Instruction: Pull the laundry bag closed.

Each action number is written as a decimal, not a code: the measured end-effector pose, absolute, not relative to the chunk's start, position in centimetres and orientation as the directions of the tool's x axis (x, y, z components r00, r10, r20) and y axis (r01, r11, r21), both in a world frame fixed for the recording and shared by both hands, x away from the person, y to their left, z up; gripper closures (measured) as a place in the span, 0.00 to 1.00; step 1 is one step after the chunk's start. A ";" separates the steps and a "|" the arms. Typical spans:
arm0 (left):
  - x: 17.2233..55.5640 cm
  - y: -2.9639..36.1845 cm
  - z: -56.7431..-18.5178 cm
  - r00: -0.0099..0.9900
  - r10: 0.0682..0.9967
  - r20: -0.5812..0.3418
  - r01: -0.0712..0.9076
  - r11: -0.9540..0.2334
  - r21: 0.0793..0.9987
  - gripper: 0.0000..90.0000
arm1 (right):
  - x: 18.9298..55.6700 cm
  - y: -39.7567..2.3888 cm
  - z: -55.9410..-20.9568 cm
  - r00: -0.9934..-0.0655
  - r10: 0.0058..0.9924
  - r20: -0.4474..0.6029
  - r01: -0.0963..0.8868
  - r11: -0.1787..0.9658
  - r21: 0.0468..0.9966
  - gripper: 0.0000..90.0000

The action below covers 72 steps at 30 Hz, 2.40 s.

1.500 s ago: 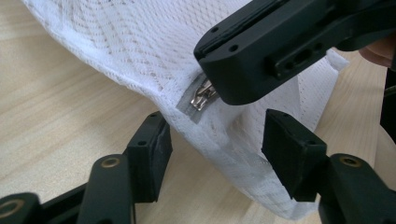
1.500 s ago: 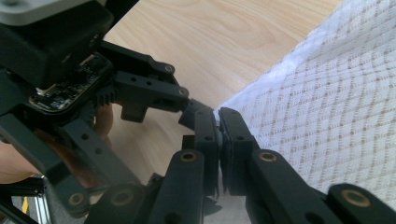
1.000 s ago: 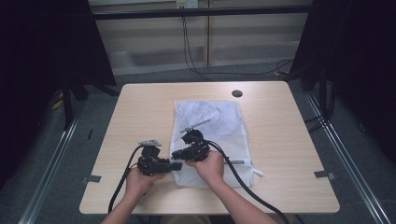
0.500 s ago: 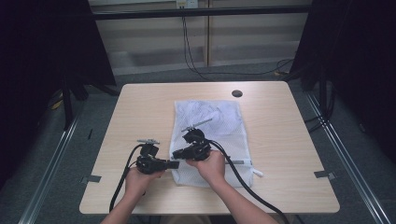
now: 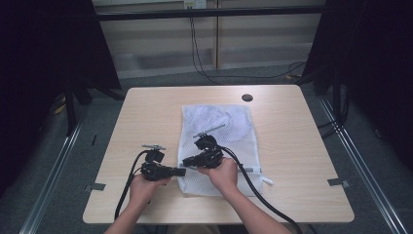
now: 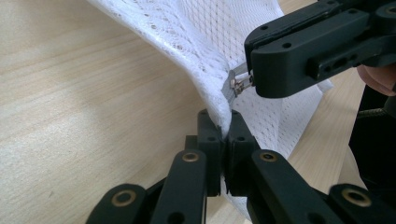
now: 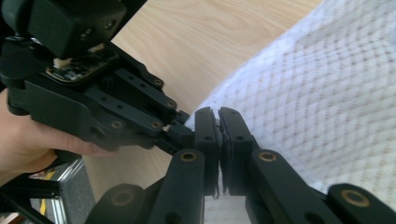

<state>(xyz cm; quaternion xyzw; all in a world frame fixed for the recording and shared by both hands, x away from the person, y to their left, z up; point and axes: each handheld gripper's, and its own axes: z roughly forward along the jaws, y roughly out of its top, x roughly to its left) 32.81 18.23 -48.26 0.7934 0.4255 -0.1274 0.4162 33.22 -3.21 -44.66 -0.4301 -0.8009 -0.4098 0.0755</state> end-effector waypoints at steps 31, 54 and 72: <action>32.7 18.2 -48.0 0.608 0.568 -0.555 0.778 -0.283 0.561 0.98 | 33.2 -4.7 -44.9 -0.612 0.623 0.488 0.759 0.290 0.582 0.97; 32.7 18.4 -47.5 0.607 0.559 -0.565 0.778 -0.275 0.565 0.98 | 33.2 -6.3 -45.0 -0.596 0.633 0.495 0.771 0.279 0.573 0.97; 32.5 18.1 -47.0 0.620 0.551 -0.559 0.770 -0.287 0.570 0.98 | 33.0 -6.9 -44.8 -0.603 0.624 0.497 0.764 0.274 0.584 0.97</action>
